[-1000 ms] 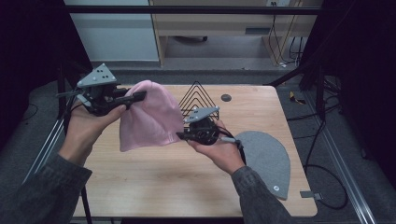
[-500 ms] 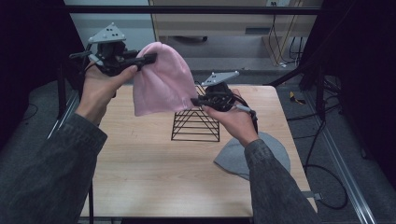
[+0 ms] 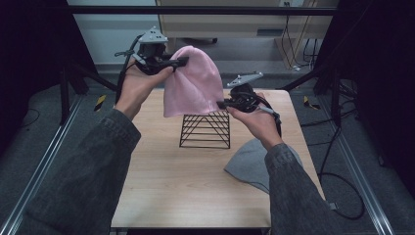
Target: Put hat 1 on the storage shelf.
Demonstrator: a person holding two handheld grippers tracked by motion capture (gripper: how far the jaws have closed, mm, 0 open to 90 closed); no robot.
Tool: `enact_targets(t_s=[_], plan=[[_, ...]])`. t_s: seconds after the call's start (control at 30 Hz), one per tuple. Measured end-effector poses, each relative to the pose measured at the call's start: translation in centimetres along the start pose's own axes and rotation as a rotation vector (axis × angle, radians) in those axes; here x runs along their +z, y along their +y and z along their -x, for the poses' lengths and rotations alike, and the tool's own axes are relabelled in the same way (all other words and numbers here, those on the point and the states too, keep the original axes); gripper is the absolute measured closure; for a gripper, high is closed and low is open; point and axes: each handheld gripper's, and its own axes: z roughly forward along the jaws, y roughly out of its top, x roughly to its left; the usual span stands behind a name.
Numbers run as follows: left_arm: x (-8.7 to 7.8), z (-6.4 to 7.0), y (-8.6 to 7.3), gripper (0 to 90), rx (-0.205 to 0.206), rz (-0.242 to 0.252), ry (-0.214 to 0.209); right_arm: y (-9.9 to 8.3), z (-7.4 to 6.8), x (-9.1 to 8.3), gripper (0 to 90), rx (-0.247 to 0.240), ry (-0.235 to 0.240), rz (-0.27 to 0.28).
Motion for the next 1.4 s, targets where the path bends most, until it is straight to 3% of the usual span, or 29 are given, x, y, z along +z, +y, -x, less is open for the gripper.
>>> enact_targets(t_s=[0.2,0.47,0.57,0.7,0.87,1.13,1.23,1.4], plan=[[1.8,-0.1,0.0,75.6,0.0,-0.006,0.002,-0.9,1.1,0.2,83.1,0.032,-0.022,-0.002],[3.0,-0.3,0.0,75.5,-0.016,0.037,-0.007,-1.4,1.8,0.2,83.1,0.057,-0.063,0.024],[3.5,-0.2,-0.2,75.4,-0.004,0.03,-0.006,-1.7,1.7,0.4,83.1,0.047,-0.078,0.016],[3.8,-0.1,-0.7,75.4,-0.027,0.061,-0.009,-2.2,1.5,0.7,83.1,0.052,-0.089,0.028],[4.1,0.1,-1.2,75.3,-0.012,0.049,-0.01,-2.8,1.2,1.1,83.1,0.037,-0.093,0.023],[4.2,0.3,-2.4,74.7,-0.034,0.055,-0.029,-4.1,0.8,1.3,83.1,0.029,-0.116,0.038],[4.4,0.6,-2.8,74.4,-0.012,0.034,-0.033,-4.8,0.7,1.4,83.1,0.039,-0.11,0.035],[4.2,1.1,-3.5,73.3,-0.017,0.023,-0.047,-5.5,0.3,1.6,82.9,0.036,-0.091,0.029]])
